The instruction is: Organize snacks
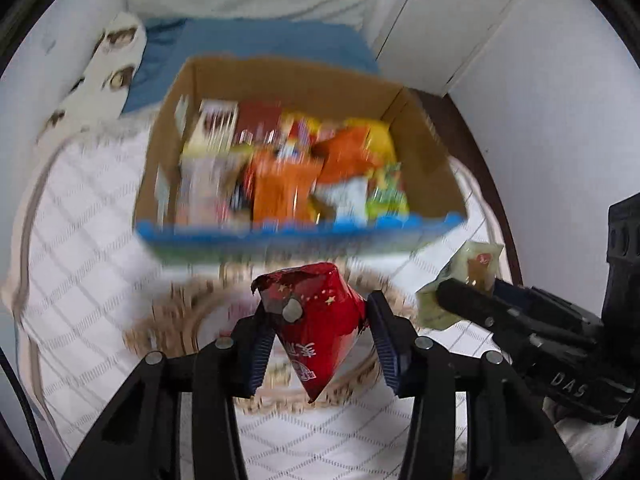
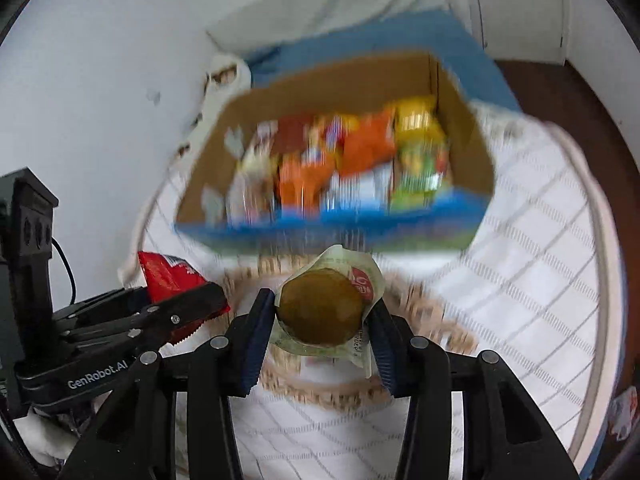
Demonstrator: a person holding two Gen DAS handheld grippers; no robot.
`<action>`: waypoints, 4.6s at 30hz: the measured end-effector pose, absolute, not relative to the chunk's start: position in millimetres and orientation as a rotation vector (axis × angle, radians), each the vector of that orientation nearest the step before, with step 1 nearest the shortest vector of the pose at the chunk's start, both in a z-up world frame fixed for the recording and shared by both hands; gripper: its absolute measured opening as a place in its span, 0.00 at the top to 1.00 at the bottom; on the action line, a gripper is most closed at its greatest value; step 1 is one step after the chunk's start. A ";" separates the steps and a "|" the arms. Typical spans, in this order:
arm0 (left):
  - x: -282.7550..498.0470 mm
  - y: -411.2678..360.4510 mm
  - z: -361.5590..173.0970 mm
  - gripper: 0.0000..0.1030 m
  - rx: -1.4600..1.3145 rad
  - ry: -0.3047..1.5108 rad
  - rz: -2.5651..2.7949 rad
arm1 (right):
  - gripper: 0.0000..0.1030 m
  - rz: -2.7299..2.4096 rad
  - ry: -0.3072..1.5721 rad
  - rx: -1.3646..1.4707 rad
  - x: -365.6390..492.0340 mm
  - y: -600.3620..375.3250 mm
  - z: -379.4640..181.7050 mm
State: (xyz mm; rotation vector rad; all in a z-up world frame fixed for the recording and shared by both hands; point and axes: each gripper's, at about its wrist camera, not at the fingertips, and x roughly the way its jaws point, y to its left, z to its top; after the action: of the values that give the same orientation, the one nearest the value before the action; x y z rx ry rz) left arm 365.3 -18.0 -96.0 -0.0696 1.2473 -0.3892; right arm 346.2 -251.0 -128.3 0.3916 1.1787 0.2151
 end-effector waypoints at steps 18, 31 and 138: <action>487.1 -31.6 -161.3 0.59 0.140 1.414 -0.299 | 0.53 0.051 1.269 0.349 476.5 -285.3 -163.1; 499.7 -20.0 -212.3 0.57 0.044 1.585 -0.269 | 0.34 0.001 1.447 0.331 491.7 -287.4 -219.6; 337.8 -6.1 -38.7 0.01 0.069 0.955 -0.058 | 0.00 -0.134 0.926 0.070 326.9 -259.5 -38.1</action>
State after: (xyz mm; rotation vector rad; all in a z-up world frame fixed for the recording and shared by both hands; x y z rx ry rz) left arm 337.8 -6.1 -38.7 0.0687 0.9555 -0.0583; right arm 326.9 -259.5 -38.1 0.0701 0.9257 -0.1340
